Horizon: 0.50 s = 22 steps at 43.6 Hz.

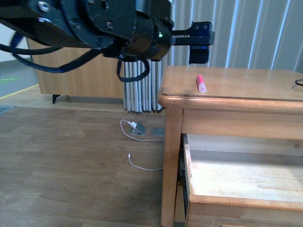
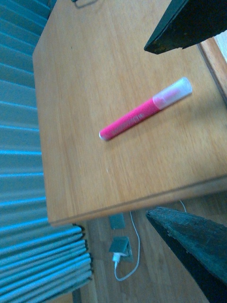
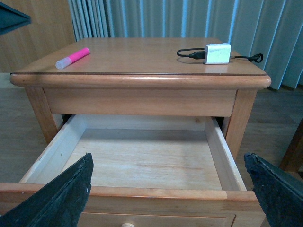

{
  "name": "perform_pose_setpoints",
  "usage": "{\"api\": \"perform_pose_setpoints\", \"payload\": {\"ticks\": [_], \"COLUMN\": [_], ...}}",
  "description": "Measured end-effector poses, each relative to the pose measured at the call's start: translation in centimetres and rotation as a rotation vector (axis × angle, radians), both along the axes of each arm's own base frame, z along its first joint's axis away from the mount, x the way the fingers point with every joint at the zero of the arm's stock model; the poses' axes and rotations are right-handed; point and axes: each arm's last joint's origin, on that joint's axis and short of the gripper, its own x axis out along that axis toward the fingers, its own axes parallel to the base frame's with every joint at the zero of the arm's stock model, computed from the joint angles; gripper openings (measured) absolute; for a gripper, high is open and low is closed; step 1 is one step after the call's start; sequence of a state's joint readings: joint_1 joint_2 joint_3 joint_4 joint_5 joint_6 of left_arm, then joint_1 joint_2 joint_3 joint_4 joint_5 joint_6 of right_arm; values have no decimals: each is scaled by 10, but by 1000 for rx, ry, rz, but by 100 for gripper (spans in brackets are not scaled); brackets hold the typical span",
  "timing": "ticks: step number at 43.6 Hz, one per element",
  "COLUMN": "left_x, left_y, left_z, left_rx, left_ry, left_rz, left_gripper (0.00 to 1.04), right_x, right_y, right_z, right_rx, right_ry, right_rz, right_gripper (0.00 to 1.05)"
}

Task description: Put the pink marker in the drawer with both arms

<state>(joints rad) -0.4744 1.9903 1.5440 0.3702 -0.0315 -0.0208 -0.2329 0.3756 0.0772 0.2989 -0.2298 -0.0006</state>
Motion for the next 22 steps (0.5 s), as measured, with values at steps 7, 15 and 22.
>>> {"api": "perform_pose_setpoints", "payload": {"ticks": [7,15,22], "left_x": [15,27,35], "left_y": [-35,-56,-62], "left_z": [-13,-23,-30], "left_rx": [42,68,94], "left_ry": [38,61,102], "left_rz": [-66,-76,-67], "left_gripper": [99,99,99], "right_x": [0,0,0], "right_y": [0,0,0], "right_z": [0,0,0], "right_rx": [0,0,0], "right_ry": [0,0,0], "right_rz": [0,0,0], "right_gripper": [96,96,96]}}
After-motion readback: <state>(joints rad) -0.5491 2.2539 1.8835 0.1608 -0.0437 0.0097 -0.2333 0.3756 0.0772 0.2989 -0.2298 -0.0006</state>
